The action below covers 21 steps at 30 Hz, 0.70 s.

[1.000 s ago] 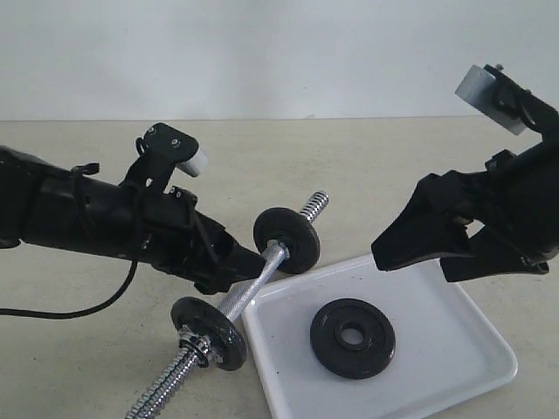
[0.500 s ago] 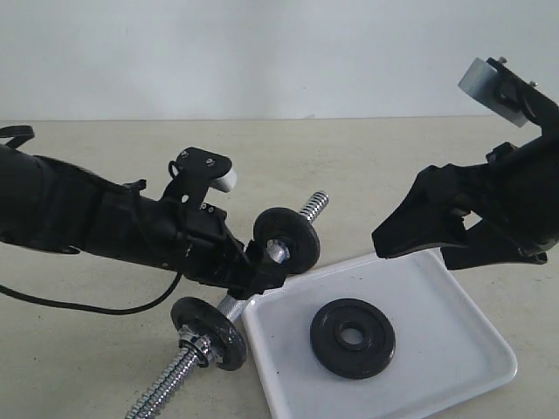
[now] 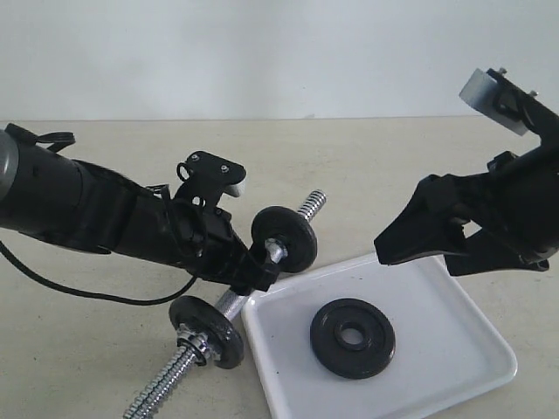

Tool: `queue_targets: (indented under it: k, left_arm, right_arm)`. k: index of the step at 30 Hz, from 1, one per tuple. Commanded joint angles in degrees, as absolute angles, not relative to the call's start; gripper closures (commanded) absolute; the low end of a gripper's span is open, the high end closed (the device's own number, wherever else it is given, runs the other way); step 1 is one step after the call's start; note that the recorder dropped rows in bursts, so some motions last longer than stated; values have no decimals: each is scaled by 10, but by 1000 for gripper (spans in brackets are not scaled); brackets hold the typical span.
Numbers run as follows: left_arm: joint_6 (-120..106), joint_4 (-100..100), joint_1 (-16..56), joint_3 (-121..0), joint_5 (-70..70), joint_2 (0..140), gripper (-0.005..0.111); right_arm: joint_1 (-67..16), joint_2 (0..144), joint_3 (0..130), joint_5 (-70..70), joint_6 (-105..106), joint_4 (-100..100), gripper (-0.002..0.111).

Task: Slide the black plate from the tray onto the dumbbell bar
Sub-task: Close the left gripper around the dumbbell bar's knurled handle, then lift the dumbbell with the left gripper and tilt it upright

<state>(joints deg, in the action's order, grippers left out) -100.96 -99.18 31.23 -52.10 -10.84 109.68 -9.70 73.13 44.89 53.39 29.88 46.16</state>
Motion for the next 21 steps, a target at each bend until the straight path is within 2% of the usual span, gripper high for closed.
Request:
queue_targets:
  k: [1, 10, 17, 21]
  left_arm:
    - [-1010, -999, 314, -532, -92, 1096, 36]
    - [-1016, -996, 314, -533, -92, 1112, 36]
    - [-1016, -996, 314, -533, -39, 1140, 36]
    - [-1016, -996, 314, -533, -22, 1140, 36]
  right_arm:
    - [-98, 730, 446, 529, 306, 460, 26]
    - [-98, 730, 446, 531, 306, 460, 28]
    - [-98, 730, 446, 532, 306, 464, 38]
    - [-98, 730, 446, 532, 306, 468, 51]
